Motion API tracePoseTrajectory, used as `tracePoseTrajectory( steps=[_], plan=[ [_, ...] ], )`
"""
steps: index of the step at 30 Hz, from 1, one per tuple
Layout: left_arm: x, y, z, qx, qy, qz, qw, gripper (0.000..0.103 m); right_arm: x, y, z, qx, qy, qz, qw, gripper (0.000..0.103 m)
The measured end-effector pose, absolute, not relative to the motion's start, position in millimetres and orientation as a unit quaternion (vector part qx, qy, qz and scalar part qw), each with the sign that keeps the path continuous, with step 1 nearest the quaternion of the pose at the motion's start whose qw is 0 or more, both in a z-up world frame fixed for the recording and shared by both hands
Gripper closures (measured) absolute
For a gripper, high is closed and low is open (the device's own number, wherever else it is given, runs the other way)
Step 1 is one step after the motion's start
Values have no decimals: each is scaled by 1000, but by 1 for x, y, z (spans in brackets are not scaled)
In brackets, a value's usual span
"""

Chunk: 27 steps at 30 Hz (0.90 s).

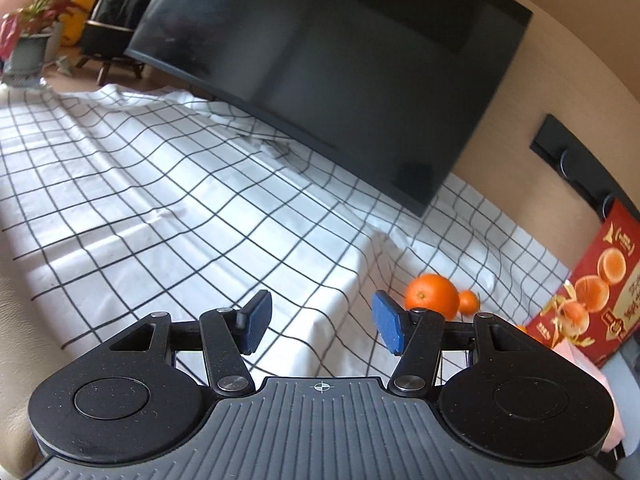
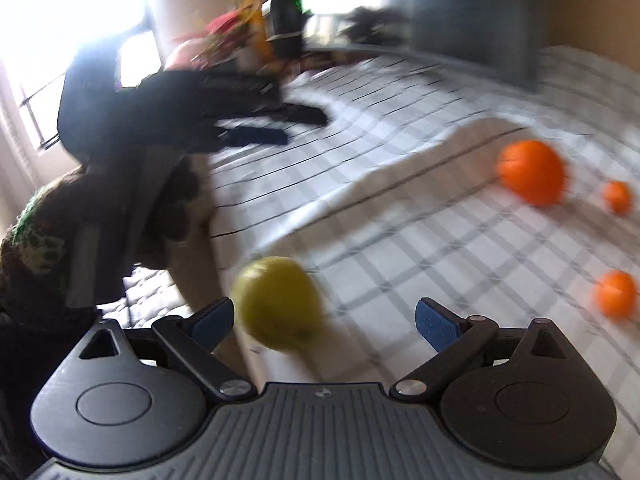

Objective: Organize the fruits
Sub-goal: 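Grasp a yellow-green pear from the table with the right tool, then grasp a mandarin with the left tool while the right tool holds the pear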

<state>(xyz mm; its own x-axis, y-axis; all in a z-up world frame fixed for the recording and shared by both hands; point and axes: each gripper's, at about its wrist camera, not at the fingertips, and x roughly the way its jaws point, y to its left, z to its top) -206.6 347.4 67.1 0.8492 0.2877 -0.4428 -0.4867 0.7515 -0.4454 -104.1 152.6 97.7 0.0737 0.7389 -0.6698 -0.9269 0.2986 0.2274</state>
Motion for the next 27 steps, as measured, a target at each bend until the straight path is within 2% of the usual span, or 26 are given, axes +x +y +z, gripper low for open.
tracePoseTrajectory(
  steps=[5,7,8,9,15,21,27],
  plan=[
    [-207,347,61,-288,177,200,920,42,-113,181,80,-156,374,584,704,15],
    [-201,342,57,-280,184,193,922,42,-111,187,72,-165,377,582,701,24],
    [-198,339,55,-274,189,190,923,42,-112,188,69,-166,380,584,697,35],
    [-194,335,53,-266,196,186,925,42,-112,187,66,-165,386,589,690,40],
    [-174,301,46,-241,214,134,937,42,-106,151,70,-147,391,576,702,41],
    [-126,235,43,-185,261,33,947,42,-75,46,76,-100,370,480,789,41],
    [-63,161,54,-73,255,-26,964,42,-57,-58,70,-107,354,329,869,41]
  ],
)
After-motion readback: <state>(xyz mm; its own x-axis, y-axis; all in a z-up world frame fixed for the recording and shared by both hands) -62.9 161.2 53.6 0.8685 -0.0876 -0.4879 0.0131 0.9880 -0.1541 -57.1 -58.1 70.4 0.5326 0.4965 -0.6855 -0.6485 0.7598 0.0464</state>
